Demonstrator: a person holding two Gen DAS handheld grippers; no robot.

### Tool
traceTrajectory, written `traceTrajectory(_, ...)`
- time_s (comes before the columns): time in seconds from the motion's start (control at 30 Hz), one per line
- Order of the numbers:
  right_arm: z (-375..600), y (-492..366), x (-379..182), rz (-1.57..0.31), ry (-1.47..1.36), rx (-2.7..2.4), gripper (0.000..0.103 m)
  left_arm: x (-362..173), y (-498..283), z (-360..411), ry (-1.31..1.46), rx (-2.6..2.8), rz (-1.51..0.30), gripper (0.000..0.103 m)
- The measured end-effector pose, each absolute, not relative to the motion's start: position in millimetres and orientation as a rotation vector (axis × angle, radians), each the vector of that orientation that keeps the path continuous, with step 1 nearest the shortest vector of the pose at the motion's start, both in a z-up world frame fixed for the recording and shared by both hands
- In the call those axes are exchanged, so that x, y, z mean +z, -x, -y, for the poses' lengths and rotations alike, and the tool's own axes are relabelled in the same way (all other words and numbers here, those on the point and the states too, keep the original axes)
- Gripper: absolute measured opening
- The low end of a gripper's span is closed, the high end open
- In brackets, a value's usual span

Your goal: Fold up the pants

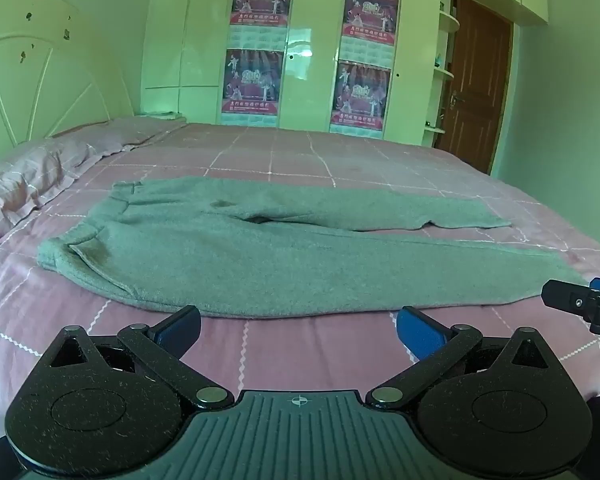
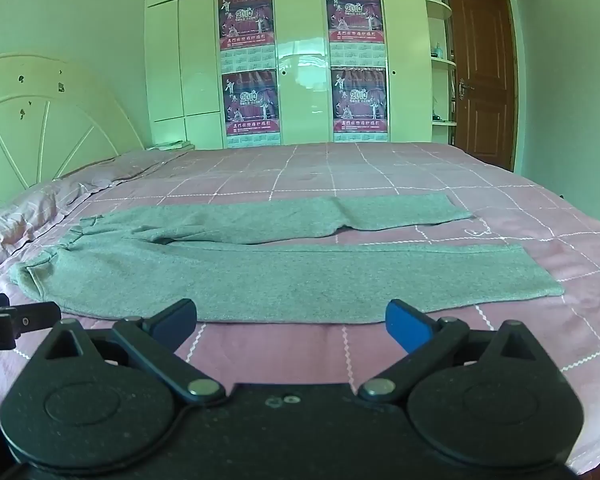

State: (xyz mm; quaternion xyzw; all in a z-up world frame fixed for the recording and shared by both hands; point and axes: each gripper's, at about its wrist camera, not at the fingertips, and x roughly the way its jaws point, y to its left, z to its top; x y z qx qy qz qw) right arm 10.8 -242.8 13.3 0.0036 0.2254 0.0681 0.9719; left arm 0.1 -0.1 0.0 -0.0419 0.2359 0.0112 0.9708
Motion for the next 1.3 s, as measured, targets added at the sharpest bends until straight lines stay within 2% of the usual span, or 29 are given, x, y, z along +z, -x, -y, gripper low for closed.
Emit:
traceTrajectory(0.27,247,-14,14,-0.449,-0.010,0.134,0.095,-3,-15,-19,0.088,0.045,-0.497,0.103)
traceTrajectory(0.67,250,-10,12,-0.431,-0.038,0.112,0.095,13,-16,-5,0.027,0.041,-0.448,0.103)
traceTrajectory(1.3,248,-11,10,-0.447,-0.045,0.118,0.096,34,-31,-30,-0.020,0.052,-0.380,0.103)
